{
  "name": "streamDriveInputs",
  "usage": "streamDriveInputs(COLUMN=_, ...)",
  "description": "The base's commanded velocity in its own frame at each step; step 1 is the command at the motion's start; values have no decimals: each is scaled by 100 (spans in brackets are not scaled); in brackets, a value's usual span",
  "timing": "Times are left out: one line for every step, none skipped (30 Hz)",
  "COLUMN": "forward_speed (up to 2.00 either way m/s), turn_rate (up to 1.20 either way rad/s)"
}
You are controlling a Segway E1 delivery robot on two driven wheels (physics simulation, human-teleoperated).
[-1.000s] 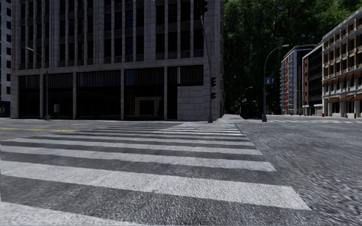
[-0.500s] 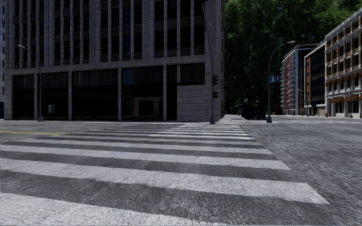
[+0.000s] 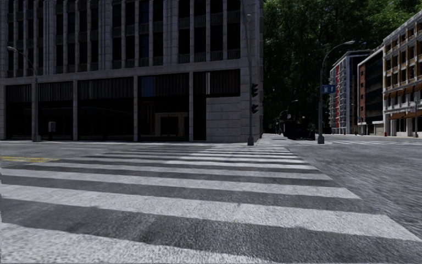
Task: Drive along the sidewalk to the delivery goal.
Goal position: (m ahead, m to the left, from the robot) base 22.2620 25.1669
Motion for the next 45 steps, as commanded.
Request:
streamDriveInputs(forward_speed=200, turn_rate=0)
streamDriveInputs(forward_speed=200, turn_rate=0)
streamDriveInputs(forward_speed=200, turn_rate=0)
streamDriveInputs(forward_speed=200, turn_rate=0)
streamDriveInputs(forward_speed=200, turn_rate=0)
streamDriveInputs(forward_speed=200, turn_rate=0)
streamDriveInputs(forward_speed=200, turn_rate=0)
streamDriveInputs(forward_speed=200, turn_rate=0)
streamDriveInputs(forward_speed=200, turn_rate=2)
streamDriveInputs(forward_speed=200, turn_rate=8)
streamDriveInputs(forward_speed=200, turn_rate=8)
streamDriveInputs(forward_speed=200, turn_rate=15)
streamDriveInputs(forward_speed=200, turn_rate=20)
streamDriveInputs(forward_speed=200, turn_rate=21)
streamDriveInputs(forward_speed=200, turn_rate=21)
streamDriveInputs(forward_speed=200, turn_rate=21)
streamDriveInputs(forward_speed=200, turn_rate=21)
streamDriveInputs(forward_speed=200, turn_rate=21)
streamDriveInputs(forward_speed=200, turn_rate=21)
streamDriveInputs(forward_speed=200, turn_rate=21)
streamDriveInputs(forward_speed=200, turn_rate=21)
streamDriveInputs(forward_speed=200, turn_rate=21)
streamDriveInputs(forward_speed=200, turn_rate=21)
streamDriveInputs(forward_speed=200, turn_rate=21)
streamDriveInputs(forward_speed=200, turn_rate=21)
streamDriveInputs(forward_speed=200, turn_rate=21)
streamDriveInputs(forward_speed=200, turn_rate=21)
streamDriveInputs(forward_speed=200, turn_rate=21)
streamDriveInputs(forward_speed=200, turn_rate=21)
streamDriveInputs(forward_speed=200, turn_rate=21)
streamDriveInputs(forward_speed=200, turn_rate=21)
streamDriveInputs(forward_speed=200, turn_rate=21)
streamDriveInputs(forward_speed=200, turn_rate=21)
streamDriveInputs(forward_speed=200, turn_rate=21)
streamDriveInputs(forward_speed=200, turn_rate=21)
streamDriveInputs(forward_speed=200, turn_rate=21)
streamDriveInputs(forward_speed=200, turn_rate=21)
streamDriveInputs(forward_speed=200, turn_rate=21)
streamDriveInputs(forward_speed=200, turn_rate=21)
streamDriveInputs(forward_speed=200, turn_rate=21)
streamDriveInputs(forward_speed=200, turn_rate=21)
streamDriveInputs(forward_speed=200, turn_rate=21)
streamDriveInputs(forward_speed=200, turn_rate=21)
streamDriveInputs(forward_speed=200, turn_rate=21)
streamDriveInputs(forward_speed=200, turn_rate=21)
